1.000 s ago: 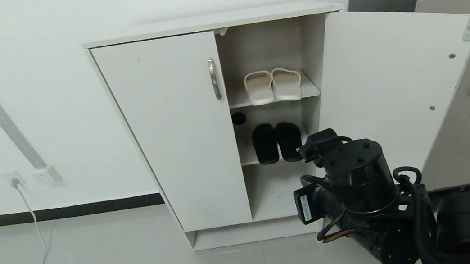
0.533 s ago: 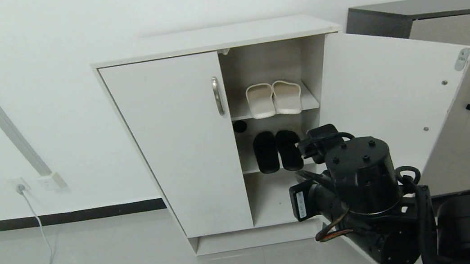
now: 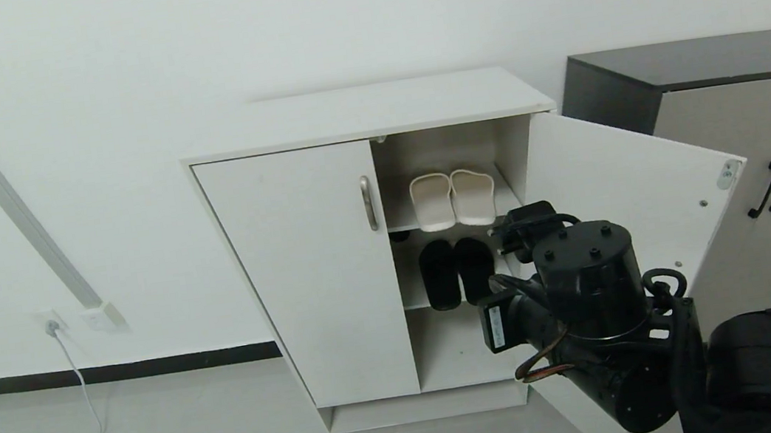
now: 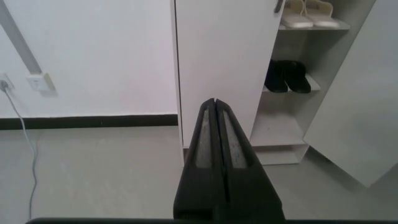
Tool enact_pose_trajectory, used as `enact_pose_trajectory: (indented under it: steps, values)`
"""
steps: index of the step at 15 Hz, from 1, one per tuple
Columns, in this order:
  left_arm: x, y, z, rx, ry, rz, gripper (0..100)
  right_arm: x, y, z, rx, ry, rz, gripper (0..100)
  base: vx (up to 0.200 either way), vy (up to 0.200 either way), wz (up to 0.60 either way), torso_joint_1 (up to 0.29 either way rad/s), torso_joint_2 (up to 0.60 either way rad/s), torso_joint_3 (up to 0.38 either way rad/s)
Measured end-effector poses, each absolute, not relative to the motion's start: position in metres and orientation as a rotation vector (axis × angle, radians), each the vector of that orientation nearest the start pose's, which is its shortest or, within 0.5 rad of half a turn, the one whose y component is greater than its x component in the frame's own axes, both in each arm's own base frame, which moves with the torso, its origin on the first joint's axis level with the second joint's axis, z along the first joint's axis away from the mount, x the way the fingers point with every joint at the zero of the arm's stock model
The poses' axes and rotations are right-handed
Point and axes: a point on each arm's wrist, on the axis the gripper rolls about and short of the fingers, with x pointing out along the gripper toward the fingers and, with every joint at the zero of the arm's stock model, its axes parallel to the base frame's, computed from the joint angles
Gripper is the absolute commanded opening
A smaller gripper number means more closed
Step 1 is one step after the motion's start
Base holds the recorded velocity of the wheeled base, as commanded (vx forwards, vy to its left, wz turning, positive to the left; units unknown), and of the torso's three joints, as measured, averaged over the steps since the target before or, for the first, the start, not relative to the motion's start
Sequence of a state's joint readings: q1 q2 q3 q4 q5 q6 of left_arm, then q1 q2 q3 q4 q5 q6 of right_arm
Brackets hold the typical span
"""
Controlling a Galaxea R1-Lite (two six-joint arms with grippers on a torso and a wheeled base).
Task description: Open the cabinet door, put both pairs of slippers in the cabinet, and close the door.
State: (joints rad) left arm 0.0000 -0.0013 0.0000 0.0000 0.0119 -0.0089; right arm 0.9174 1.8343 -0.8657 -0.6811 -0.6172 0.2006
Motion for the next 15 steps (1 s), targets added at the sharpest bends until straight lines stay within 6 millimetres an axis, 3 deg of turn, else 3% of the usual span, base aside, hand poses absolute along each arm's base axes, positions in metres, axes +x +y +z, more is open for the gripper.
enact_pose_trajectory:
  steps: [15]
  values:
    - [-0.0229,0.0003,0.0755,-0.009,-0.001,0.012,0,0.2139,0.2559,0.1585,-0.006,0.241,0.271,0,0.000,0.000,0.00,0.207,-0.52,-0.318]
